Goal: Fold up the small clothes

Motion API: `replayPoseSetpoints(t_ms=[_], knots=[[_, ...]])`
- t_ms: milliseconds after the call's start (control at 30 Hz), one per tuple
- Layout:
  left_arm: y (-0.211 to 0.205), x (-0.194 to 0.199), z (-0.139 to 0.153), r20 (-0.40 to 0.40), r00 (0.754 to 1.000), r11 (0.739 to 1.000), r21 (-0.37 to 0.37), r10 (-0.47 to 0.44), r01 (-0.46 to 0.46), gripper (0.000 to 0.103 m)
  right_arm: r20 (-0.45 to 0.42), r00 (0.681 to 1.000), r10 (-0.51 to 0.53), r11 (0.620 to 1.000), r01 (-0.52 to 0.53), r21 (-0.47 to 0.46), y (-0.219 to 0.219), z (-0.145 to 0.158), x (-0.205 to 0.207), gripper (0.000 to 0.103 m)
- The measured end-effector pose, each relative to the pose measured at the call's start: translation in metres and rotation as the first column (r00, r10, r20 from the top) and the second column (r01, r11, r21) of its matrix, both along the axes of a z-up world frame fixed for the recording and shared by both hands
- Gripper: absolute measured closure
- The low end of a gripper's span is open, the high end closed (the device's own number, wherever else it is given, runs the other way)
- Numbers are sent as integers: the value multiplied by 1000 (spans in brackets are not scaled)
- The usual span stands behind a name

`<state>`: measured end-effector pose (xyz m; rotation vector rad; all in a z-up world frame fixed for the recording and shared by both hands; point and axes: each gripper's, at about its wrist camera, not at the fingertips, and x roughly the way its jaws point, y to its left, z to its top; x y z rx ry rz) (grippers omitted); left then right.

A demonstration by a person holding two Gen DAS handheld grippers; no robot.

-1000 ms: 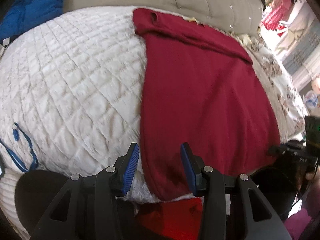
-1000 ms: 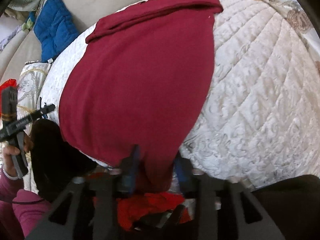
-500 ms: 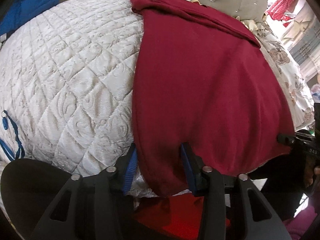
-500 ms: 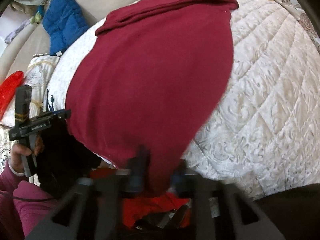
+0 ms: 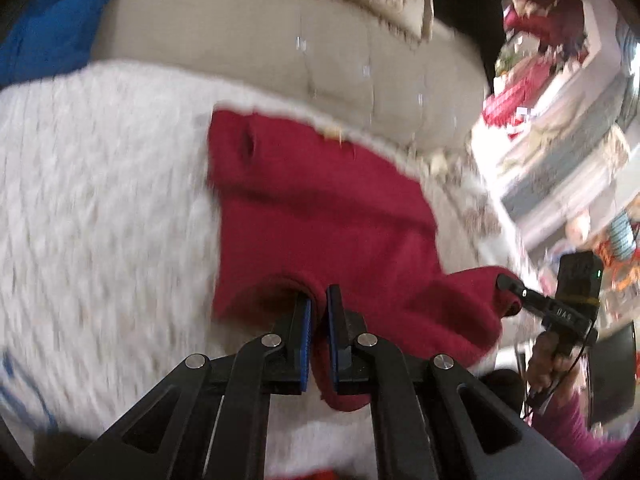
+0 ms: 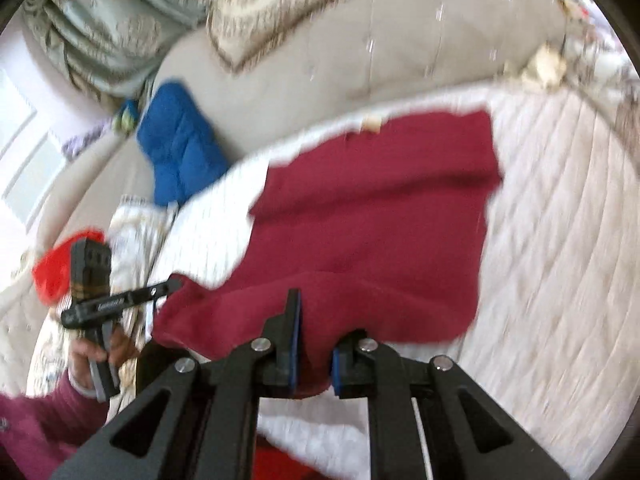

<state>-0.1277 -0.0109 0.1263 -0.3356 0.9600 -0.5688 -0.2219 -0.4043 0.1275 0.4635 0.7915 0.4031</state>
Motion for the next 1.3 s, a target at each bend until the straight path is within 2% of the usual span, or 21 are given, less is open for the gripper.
replayPoseSetpoints(t_ms=[100,200,300,433,533,600,667,733,767,800,900,1033,1133,1233,1267,1300], knots=[[-6,41,14,49,997,998,-26,54,-53,103,36,998,-60,998,61,-11,-17,10,36,92],[-14,80,17,76,993,996,-31,91,-89,103,49,993,-112,993,113,-26,-27,14,78,92],[-31,120,5,77,990,993,-7,122,-122,103,37,989,-146,988,148,-49,-24,7,134,92],[-43,166,-16,63,987,987,41,150,-153,103,42,986,-159,980,163,-111,-21,-10,181,92],[-50,188,-24,31,989,989,36,144,-145,103,-47,985,-165,977,157,-144,-25,-28,208,88],[-51,195,-23,11,991,991,23,131,-131,103,-101,981,-163,982,151,-115,-36,-35,210,87],[-54,196,-18,12,994,994,15,112,-112,103,-71,984,-161,984,155,-83,-46,-30,198,86],[-58,192,-9,48,994,995,21,96,-97,103,-43,988,-148,987,145,-67,-52,-24,187,83],[-60,190,-5,73,992,994,41,101,-104,96,-35,988,-148,987,146,-67,-55,-23,183,82],[-60,187,-2,92,990,992,50,109,-114,92,-29,989,-148,987,146,-67,-57,-21,182,78],[-57,184,3,106,987,992,23,123,-126,92,-24,994,-108,993,107,-41,-52,-19,189,64],[-52,183,3,101,984,988,31,149,-153,92,5,997,-71,990,71,-125,-23,-10,211,55],[-51,183,0,94,986,989,46,139,-144,91,-36,995,-96,983,90,-158,-20,-9,226,55],[-55,181,-6,94,992,994,62,88,-94,79,-59,990,-126,985,118,-124,-36,-10,221,53],[-57,180,-8,94,993,994,73,74,-81,75,-42,989,-141,983,135,-122,-45,-9,216,50],[-60,180,-12,93,994,994,90,55,-64,73,-24,985,-172,980,169,-107,-57,-8,210,42]])
